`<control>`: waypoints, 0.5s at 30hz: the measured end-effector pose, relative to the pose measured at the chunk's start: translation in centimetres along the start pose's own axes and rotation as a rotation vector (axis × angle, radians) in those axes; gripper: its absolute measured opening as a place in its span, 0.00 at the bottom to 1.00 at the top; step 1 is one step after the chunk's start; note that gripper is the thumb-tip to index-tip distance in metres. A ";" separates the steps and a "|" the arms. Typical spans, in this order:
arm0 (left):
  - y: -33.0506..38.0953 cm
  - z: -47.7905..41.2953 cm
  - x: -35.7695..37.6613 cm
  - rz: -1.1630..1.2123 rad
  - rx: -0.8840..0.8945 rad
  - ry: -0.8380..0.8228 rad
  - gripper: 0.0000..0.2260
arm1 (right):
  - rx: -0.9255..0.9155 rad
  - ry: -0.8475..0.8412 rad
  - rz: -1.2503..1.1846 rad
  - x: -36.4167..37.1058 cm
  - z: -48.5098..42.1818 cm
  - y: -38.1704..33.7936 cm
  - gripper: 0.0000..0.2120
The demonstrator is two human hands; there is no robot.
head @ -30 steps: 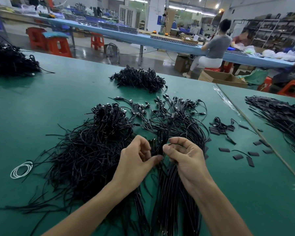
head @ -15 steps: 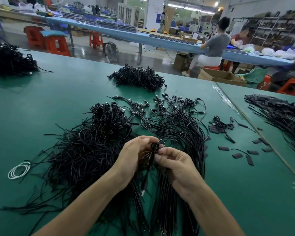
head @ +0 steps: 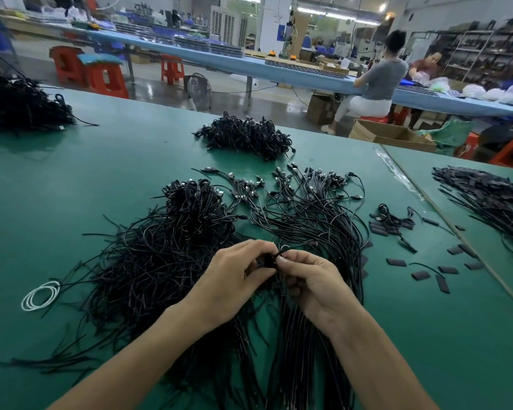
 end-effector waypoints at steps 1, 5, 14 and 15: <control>-0.1 -0.1 -0.3 -0.065 0.051 0.000 0.12 | 0.003 -0.001 -0.034 0.1 -0.2 -0.1 0.10; -1.4 -1.5 -1.8 -0.321 0.235 0.120 0.05 | -0.033 0.071 -0.033 -1.0 -1.2 -0.1 0.07; -9.2 -7.5 -6.3 -0.724 -0.150 0.163 0.23 | -0.055 0.289 0.848 -3.8 -2.6 3.0 0.08; -10.2 -7.7 -6.3 -0.757 -0.239 0.085 0.26 | -0.082 0.274 0.946 -3.5 -2.8 3.1 0.09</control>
Point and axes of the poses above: each hand's wrist, its own z-axis away from the middle knuckle, its own x-axis out of the palm, y = z × x, the point moved 1 cm from there along -z, towards the middle knuckle, and after that the axes turned 7 degrees about -y, right-handed, at the moved point
